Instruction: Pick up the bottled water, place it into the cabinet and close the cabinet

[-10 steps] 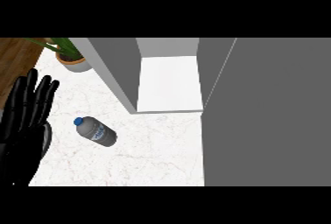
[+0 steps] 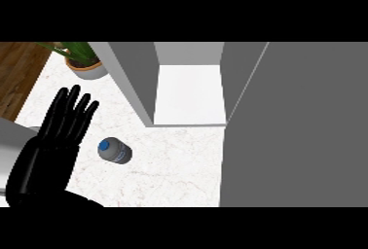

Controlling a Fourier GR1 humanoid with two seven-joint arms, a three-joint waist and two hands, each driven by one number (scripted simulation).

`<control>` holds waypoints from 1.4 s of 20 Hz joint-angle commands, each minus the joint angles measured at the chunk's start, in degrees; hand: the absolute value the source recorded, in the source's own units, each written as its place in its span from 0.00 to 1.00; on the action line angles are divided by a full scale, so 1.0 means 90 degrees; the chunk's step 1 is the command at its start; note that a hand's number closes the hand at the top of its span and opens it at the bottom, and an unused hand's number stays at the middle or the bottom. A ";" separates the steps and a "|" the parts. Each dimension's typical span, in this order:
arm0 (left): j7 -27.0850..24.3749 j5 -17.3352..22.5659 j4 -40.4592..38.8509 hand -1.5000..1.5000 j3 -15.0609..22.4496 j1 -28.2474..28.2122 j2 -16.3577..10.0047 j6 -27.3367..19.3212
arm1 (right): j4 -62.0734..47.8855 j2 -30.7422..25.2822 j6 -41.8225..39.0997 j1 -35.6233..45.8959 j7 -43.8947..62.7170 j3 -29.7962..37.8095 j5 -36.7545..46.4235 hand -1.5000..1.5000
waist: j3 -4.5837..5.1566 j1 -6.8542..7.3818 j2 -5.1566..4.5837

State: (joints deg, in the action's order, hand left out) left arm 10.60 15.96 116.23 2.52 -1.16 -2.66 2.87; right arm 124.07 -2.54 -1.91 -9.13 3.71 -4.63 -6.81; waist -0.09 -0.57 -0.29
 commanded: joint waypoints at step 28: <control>0.0358 0.1619 -0.0125 0.00 -0.1254 -0.1688 0.0007 0.1350 | 0.1099 0.0090 -0.0644 -0.2677 -0.0316 -0.1005 -0.0583 0.00 | 0.0012 0.0029 0.0042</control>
State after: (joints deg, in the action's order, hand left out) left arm 17.97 32.74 120.09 -8.29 -17.35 -3.68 12.70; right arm 131.04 -1.20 -7.60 -30.46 0.62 -12.44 -12.72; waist 0.00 -0.10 0.09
